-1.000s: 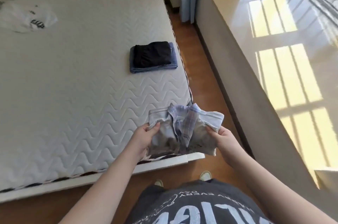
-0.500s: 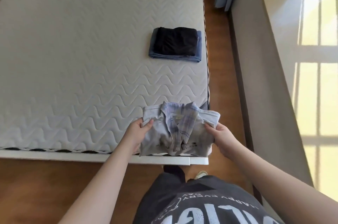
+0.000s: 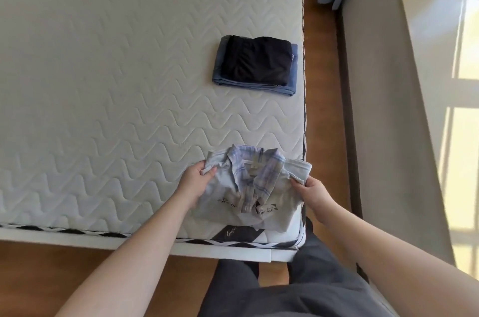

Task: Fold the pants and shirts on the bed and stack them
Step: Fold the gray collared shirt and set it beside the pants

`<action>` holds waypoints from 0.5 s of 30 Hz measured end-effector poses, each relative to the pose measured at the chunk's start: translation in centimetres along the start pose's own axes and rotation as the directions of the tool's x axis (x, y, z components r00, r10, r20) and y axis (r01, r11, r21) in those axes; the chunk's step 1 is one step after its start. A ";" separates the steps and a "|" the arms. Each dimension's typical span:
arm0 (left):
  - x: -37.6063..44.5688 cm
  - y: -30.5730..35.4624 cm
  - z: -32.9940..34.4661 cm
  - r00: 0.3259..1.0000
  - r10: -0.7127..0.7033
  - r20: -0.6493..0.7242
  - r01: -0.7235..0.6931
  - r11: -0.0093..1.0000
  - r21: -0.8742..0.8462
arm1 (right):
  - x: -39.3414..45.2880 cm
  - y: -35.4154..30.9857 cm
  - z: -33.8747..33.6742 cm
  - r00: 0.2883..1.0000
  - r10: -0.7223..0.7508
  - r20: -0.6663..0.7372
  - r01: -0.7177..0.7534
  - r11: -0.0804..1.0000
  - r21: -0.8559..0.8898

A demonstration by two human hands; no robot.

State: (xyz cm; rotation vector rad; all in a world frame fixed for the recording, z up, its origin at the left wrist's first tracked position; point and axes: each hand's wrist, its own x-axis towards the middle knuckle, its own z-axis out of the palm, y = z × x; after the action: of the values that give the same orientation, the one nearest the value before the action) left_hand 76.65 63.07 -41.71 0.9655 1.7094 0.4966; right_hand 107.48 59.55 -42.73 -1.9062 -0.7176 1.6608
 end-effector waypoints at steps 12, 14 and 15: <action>14.8 1.8 2.9 0.988 -0.023 -0.154 0.020 1.000 -0.018 | 16.7 -2.0 -2.7 0.998 -0.046 0.036 0.052 0.980 -0.193; 17.6 1.6 3.3 0.987 -0.022 -0.156 0.010 0.997 -0.078 | 19.6 -2.0 -2.9 0.998 -0.053 0.015 0.055 0.984 -0.167; 19.0 1.4 3.5 0.988 -0.023 -0.151 0.009 0.995 -0.097 | 20.9 -2.1 -2.9 0.998 -0.059 0.007 0.059 0.985 -0.159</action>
State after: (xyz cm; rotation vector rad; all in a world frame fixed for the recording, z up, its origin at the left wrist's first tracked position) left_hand 78.30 78.63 -53.13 0.8621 1.8102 0.6507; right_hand 112.65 75.25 -56.06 -1.9714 -0.9236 1.6119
